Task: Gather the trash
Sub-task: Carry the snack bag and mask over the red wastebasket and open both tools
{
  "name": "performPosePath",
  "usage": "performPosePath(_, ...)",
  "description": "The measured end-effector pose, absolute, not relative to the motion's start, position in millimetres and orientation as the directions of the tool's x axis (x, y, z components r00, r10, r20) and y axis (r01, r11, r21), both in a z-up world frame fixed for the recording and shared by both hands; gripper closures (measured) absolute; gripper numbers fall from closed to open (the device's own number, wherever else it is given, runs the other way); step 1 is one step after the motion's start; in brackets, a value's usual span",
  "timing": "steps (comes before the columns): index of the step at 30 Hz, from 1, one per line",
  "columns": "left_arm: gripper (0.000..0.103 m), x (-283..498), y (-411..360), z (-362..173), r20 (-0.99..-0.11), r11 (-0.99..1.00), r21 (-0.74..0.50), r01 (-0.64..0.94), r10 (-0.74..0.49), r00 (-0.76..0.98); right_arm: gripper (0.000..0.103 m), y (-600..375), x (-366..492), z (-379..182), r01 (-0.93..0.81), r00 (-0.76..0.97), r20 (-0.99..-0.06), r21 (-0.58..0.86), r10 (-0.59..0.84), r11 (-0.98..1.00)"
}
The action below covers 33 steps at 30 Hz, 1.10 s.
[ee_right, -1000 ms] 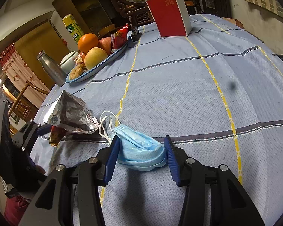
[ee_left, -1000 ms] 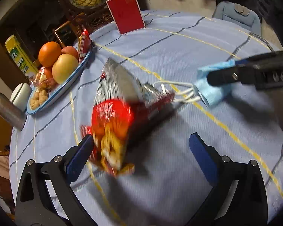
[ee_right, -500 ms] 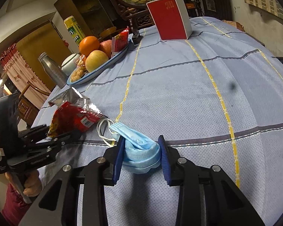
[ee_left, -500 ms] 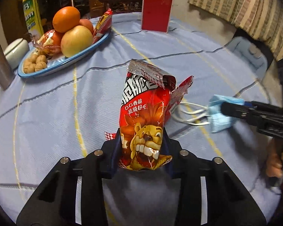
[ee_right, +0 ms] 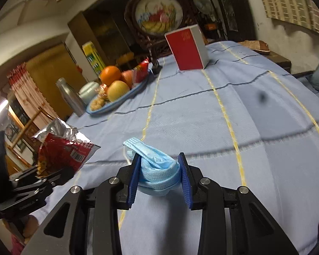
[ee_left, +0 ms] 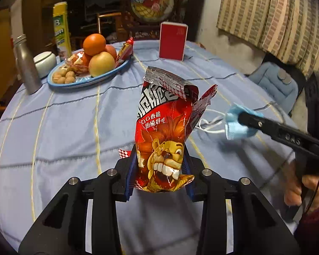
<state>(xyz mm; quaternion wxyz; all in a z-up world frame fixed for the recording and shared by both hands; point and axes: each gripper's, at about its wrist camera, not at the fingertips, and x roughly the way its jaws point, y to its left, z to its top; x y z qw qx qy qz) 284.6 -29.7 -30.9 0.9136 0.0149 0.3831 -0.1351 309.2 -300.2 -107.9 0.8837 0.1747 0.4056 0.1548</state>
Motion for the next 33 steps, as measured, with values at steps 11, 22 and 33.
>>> performPosePath(11, 0.064, 204, -59, -3, -0.626, 0.937, -0.147, 0.318, -0.337, 0.703, 0.068, -347, 175, -50, -0.121, 0.734, -0.548, 0.475, 0.401, 0.872)
performPosePath(22, 0.063, 121, -127, 19, -0.568, 0.887, -0.092, 0.452, -0.420, 0.708, 0.068, -410, 49, -16, -0.034, 0.839, -0.468, 0.463, 0.277, 0.886)
performPosePath(33, 0.063, 50, -193, 25, -0.541, 0.813, -0.024, 0.581, -0.500, 0.677, 0.068, -471, -77, -15, 0.128, 0.883, -0.462, 0.396, 0.077, 0.909)
